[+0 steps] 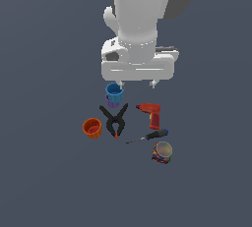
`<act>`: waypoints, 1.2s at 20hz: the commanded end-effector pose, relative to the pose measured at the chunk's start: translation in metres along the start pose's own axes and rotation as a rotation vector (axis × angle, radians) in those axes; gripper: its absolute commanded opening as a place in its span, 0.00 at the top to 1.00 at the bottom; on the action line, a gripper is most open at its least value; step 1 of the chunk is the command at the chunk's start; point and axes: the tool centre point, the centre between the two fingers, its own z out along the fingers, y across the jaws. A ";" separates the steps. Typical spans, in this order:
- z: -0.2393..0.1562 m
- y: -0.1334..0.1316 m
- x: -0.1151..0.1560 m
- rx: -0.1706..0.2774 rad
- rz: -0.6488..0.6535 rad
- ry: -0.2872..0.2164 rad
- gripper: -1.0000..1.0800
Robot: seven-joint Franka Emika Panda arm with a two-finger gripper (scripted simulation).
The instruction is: Pick up a designated object from a clutter of objects.
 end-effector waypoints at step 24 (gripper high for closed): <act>0.214 -0.095 -0.078 0.237 0.844 -0.544 0.00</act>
